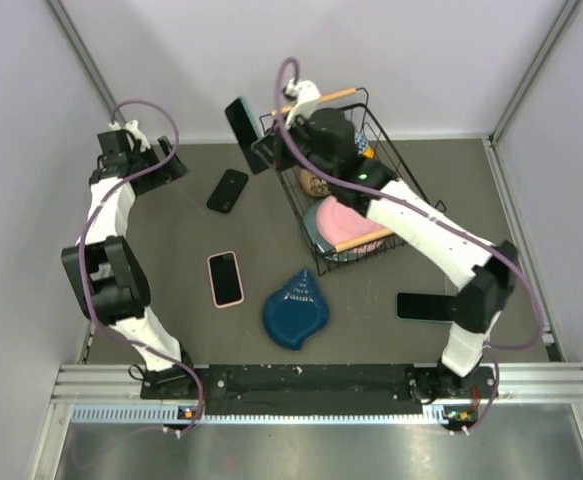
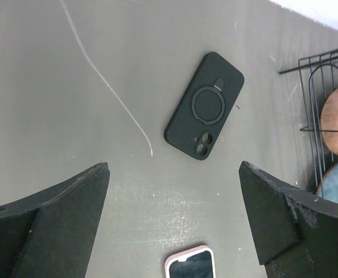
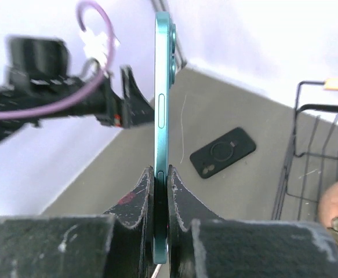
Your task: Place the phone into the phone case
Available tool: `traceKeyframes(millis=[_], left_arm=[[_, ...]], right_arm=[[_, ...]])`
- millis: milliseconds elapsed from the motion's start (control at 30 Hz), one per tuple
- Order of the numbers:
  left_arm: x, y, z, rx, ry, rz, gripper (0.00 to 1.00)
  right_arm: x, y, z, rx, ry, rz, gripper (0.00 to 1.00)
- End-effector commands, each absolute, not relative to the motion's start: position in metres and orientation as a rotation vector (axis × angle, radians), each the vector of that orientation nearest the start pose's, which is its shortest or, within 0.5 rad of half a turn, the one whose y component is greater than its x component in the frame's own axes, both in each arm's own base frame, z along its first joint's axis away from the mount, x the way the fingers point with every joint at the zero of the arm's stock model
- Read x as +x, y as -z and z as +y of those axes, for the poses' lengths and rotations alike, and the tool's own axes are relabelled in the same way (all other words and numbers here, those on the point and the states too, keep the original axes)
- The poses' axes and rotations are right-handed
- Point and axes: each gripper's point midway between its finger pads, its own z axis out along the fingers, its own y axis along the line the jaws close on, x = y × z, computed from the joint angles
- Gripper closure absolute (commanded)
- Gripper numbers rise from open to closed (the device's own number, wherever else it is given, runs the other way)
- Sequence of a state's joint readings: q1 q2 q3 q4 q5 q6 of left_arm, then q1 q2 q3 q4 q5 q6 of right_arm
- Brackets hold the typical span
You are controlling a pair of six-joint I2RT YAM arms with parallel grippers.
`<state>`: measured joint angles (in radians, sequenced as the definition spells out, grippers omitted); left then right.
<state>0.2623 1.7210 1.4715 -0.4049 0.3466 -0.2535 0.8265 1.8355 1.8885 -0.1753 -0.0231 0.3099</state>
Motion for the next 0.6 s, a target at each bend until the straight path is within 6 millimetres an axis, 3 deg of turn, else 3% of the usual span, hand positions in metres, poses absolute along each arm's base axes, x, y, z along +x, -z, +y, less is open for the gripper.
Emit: traceKeyframes(millis=[0, 33, 67, 167, 200, 233, 300, 433, 567], left_arm=[[0.495, -0.180, 0.029, -0.129, 0.355, 2.266, 0.01], [0.497, -0.175, 0.030, -0.087, 0.309, 2.286, 0.01], [0.496, -0.167, 0.028, -0.074, 0.291, 2.325, 0.01], [0.506, -0.149, 0.020, 0.004, 0.233, 2.383, 0.01], [0.506, -0.138, 0.010, 0.033, 0.240, 2.416, 0.01], [0.505, -0.133, 0.004, 0.066, 0.245, 2.427, 0.01], [0.504, -0.120, -0.010, 0.111, 0.255, 2.458, 0.01], [0.503, -0.095, -0.021, 0.172, 0.199, 2.533, 0.01], [0.505, -0.086, -0.024, 0.193, 0.184, 2.557, 0.01]], right_arm=[[0.357, -0.440, 0.385, -0.332, -0.859, 1.559, 1.00], [0.345, -0.461, 0.370, -0.315, -0.870, 1.517, 1.00], [0.341, -0.454, 0.365, -0.322, -0.859, 1.525, 1.00], [0.322, -0.469, 0.339, -0.303, -0.854, 1.487, 1.00], [0.319, -0.475, 0.330, -0.280, -0.845, 1.466, 1.00], [0.317, -0.467, 0.325, -0.276, -0.833, 1.473, 1.00], [0.308, -0.481, 0.303, -0.239, -0.812, 1.429, 1.00], [0.303, -0.482, 0.284, -0.209, -0.801, 1.407, 1.00], [0.298, -0.482, 0.274, -0.203, -0.798, 1.401, 1.00]])
